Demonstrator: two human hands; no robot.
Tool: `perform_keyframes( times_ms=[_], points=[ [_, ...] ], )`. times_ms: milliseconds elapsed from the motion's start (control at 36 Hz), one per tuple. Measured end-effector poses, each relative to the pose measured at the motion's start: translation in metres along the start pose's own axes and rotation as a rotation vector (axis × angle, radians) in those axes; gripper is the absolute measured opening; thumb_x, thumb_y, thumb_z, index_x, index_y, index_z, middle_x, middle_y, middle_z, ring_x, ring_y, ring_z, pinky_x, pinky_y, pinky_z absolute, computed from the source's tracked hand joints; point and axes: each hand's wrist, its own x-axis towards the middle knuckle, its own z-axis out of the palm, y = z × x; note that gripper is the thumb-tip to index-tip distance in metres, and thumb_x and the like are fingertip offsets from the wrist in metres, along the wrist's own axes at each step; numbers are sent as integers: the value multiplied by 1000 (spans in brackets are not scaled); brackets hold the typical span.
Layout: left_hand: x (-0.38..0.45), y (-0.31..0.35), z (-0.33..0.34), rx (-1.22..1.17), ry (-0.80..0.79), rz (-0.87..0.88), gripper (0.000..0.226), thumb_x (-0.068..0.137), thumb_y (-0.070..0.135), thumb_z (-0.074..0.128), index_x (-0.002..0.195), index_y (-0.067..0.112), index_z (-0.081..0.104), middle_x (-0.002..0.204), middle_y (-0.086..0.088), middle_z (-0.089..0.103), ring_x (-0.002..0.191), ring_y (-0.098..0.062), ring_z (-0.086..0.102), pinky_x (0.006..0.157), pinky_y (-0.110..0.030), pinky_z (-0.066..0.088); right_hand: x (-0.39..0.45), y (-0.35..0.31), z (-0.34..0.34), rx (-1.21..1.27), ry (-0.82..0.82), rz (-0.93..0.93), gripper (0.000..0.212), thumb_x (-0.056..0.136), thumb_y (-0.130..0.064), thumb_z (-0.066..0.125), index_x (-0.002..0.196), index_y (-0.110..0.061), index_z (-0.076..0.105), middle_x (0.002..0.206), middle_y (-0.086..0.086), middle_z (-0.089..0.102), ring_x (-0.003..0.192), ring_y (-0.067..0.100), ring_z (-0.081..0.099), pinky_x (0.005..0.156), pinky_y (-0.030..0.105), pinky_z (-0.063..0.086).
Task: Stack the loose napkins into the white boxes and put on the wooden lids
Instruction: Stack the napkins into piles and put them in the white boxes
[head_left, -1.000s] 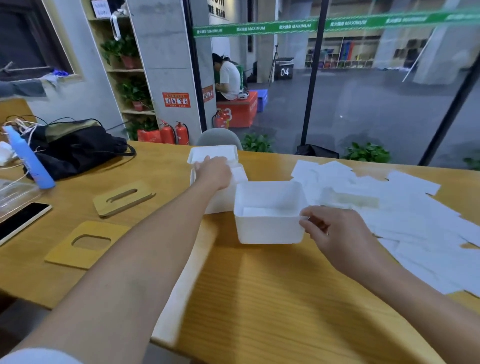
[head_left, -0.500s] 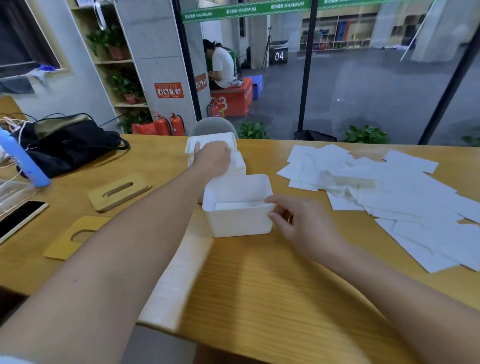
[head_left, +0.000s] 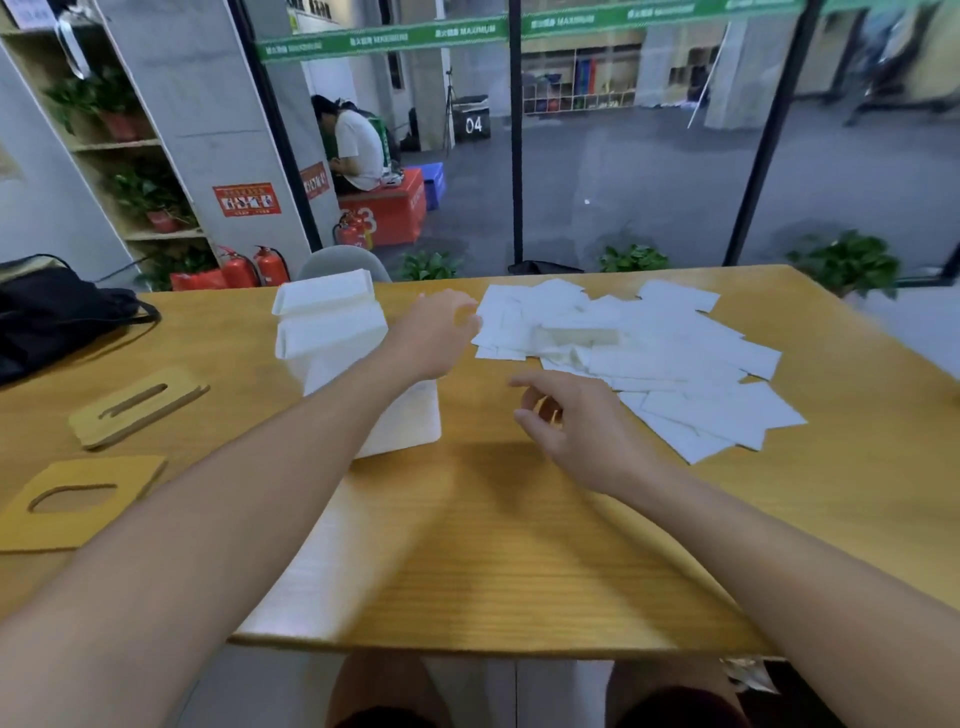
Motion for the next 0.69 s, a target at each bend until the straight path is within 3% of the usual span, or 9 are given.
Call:
perform_keyframes(
  times_ms=[56,139,250,389,472,528,611,694],
  points=[
    [-6,22,13,-48,-12,35,41,115,39,48,150,23,61,158,4,57,139,-24,56,115,-42,45,-8,16,-8,-7,40,9,30,101,-34,72,131,-32,70,105,-19,69,95,5,66,89,36,56],
    [-12,48,42,-129,-55,98,39,115,35,50,148,22,64,157,6,59,146,-17,51,114,-33,39,-20,40,-24,-90,65,77,35,100,-40,73,133,-28,71,127,-12,67,119,9,61,106,32,49],
    [-16,72,94,-181,-161,66,37,113,37,52,146,29,65,156,6,60,144,-18,53,114,-37,44,-36,69,-46,-209,42,216,43,100,-40,74,138,-22,70,149,-1,61,139,21,54,117,34,37],
    [-23,94,134,-180,-236,141,38,115,33,48,153,30,56,157,10,56,140,-18,54,111,-34,43,-47,106,-56,-256,30,294,37,104,-40,68,136,-23,70,146,-5,64,137,21,56,116,40,38],
    [-18,95,148,-142,-207,147,28,113,32,48,139,31,58,136,10,63,120,-20,61,103,-47,52,-41,121,-60,-270,54,315,32,103,-39,68,131,-24,72,138,-5,67,130,22,59,112,41,39],
    [-15,92,154,-129,-199,148,23,113,35,48,132,32,58,127,12,63,114,-19,61,99,-48,53,-32,129,-63,-290,70,308,30,103,-38,68,129,-24,73,136,-4,69,127,23,60,110,41,40],
    [-14,89,155,-89,-192,170,37,114,38,48,148,30,57,148,12,60,133,-20,57,112,-44,48,-10,139,-64,-320,113,271,27,101,-37,71,125,-24,73,132,-3,70,124,25,61,109,46,45],
    [-15,85,152,-28,-184,185,47,115,40,45,159,28,51,165,12,49,150,-18,44,130,-41,30,17,144,-63,-336,95,243,27,100,-34,73,125,-25,73,135,-3,69,126,26,59,109,47,45]
  ],
)
